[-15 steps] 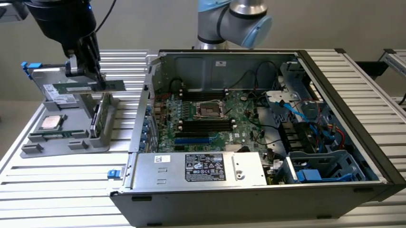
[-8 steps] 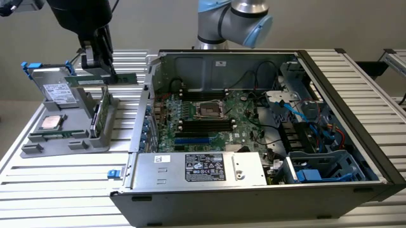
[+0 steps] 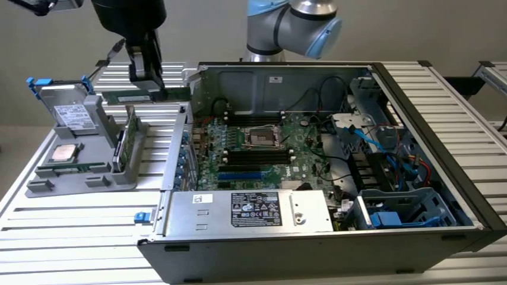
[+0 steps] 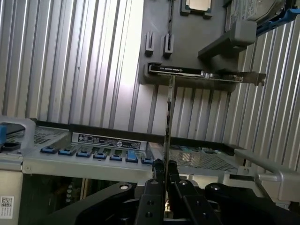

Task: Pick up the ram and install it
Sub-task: 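Pick up the ram and move it above insertion slot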

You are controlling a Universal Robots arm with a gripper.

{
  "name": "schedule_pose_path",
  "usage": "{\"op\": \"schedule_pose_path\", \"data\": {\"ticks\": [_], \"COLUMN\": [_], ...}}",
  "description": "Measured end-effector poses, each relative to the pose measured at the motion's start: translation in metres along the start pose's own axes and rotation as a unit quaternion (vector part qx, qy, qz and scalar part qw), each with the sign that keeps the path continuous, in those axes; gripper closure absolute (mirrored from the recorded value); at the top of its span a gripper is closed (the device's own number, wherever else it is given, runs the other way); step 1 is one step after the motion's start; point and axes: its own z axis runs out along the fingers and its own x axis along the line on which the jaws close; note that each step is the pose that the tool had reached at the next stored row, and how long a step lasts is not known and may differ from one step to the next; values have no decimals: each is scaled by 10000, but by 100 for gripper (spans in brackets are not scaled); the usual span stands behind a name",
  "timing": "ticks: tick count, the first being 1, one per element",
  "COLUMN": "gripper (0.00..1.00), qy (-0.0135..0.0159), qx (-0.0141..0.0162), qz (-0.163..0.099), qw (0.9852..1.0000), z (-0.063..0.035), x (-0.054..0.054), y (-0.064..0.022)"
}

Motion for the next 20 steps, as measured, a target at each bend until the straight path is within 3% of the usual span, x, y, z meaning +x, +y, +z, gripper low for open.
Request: {"op": "schedule_pose_path", "data": {"ticks": [5,20], "gripper": [86,86], "qy": [-13,-15], "qx": [-3,-19], "qz": [-29,-132], "qw": [10000,9999], "z": [-6,-1], "x": [31,130], "y": [-220,-895]}}
